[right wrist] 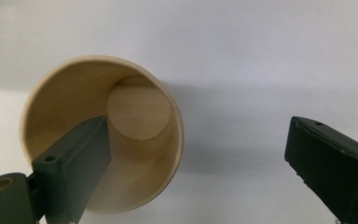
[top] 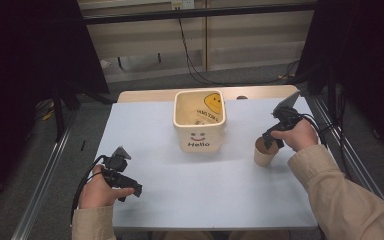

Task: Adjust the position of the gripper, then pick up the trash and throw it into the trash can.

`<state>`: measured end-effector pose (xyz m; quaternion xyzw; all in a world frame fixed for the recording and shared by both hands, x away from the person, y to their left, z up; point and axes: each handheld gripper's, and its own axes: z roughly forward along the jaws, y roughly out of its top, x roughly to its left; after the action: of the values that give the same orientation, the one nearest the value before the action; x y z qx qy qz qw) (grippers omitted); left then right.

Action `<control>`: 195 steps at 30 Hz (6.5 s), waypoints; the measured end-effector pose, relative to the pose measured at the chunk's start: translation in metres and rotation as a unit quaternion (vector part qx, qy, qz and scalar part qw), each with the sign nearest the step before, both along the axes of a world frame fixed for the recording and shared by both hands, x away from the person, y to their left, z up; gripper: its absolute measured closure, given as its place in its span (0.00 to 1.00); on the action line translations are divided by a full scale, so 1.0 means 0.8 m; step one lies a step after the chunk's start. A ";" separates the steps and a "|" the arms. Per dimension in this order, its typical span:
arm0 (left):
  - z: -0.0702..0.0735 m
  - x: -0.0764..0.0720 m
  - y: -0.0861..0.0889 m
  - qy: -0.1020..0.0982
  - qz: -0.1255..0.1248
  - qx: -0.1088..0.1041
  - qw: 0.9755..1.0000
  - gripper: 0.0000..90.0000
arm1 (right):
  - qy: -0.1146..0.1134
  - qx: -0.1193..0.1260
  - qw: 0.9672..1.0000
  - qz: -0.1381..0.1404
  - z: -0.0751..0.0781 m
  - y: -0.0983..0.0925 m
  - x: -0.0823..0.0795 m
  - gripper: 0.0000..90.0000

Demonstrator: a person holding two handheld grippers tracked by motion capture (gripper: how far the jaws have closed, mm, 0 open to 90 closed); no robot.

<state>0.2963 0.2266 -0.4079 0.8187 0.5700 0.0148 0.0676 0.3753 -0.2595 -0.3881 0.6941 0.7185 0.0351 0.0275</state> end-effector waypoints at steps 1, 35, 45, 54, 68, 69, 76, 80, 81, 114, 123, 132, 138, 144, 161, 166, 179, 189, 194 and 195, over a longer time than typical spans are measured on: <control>0.000 0.000 0.000 0.000 0.001 0.000 1.000 0.05 | 0.000 0.005 1.000 -0.004 0.002 0.001 0.000 0.08; 0.002 0.001 0.000 -0.004 -0.005 -0.008 1.000 0.05 | -0.020 0.016 1.000 -0.004 0.127 -0.005 0.006 0.08; 0.001 0.000 -0.001 -0.010 -0.001 -0.009 1.000 0.05 | -0.012 0.009 1.000 0.005 0.132 0.009 0.011 0.08; 0.002 0.001 0.001 -0.008 -0.007 -0.007 1.000 0.05 | -0.019 0.009 1.000 0.007 0.142 0.021 0.013 0.07; 0.004 0.001 0.002 -0.012 -0.006 -0.008 1.000 0.05 | -0.014 -0.004 1.000 0.010 0.138 0.042 0.020 0.07; 0.004 0.001 0.002 -0.012 -0.006 -0.008 1.000 0.05 | -0.012 -0.005 1.000 0.008 0.137 0.042 0.020 0.07; 0.006 0.000 0.001 -0.014 -0.004 -0.011 1.000 0.05 | -0.017 -0.006 1.000 0.007 0.135 0.040 0.020 0.07; 0.004 0.000 0.001 -0.013 -0.008 -0.008 1.000 0.05 | -0.010 -0.009 1.000 0.004 0.129 0.043 0.019 0.06; 0.004 0.000 0.001 -0.013 -0.010 -0.005 1.000 0.05 | -0.012 -0.011 1.000 0.008 0.126 0.042 0.019 0.06; 0.009 0.001 -0.001 -0.021 -0.015 -0.009 1.000 0.06 | -0.010 0.001 1.000 -0.008 0.047 0.040 0.020 0.07; 0.009 0.000 -0.002 -0.027 -0.010 -0.010 1.000 0.06 | -0.006 0.004 1.000 -0.010 0.027 0.043 0.015 0.07; 0.011 -0.001 0.000 -0.026 -0.012 -0.008 1.000 0.06 | -0.011 0.008 1.000 -0.016 0.011 0.048 0.010 0.08; 0.011 -0.001 -0.001 -0.026 -0.011 -0.006 1.000 0.06 | -0.009 0.011 1.000 -0.012 0.004 0.050 0.009 0.10; 0.012 -0.001 0.000 -0.027 -0.013 -0.008 1.000 0.06 | 0.008 0.011 1.000 -0.009 0.000 0.054 0.008 0.16; 0.012 0.000 0.000 -0.032 -0.011 -0.009 0.999 0.06 | -0.001 0.019 1.000 -0.014 0.024 0.048 0.010 0.25; 0.012 0.000 0.000 -0.032 -0.014 -0.007 0.999 0.06 | -0.012 0.023 1.000 -0.003 0.051 0.049 0.012 0.25; 0.014 -0.001 0.000 -0.028 -0.012 -0.012 0.999 0.06 | -0.020 0.024 0.999 0.008 0.122 0.051 0.019 0.26; 0.014 -0.001 0.002 -0.033 -0.014 -0.014 0.999 0.06 | -0.012 0.012 1.000 0.019 0.158 0.055 0.027 0.26; 0.015 -0.002 0.003 -0.030 -0.014 -0.016 0.999 0.06 | -0.009 0.011 1.000 0.020 0.173 0.058 0.033 0.26; 0.015 -0.002 0.003 -0.030 -0.013 -0.016 0.999 0.06 | -0.002 0.006 1.000 0.023 0.177 0.059 0.035 0.26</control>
<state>0.2946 0.2291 -0.3955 0.8243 0.5569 0.0295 0.0976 0.4031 -0.2125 -0.2464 0.6775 0.7339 0.0420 0.0238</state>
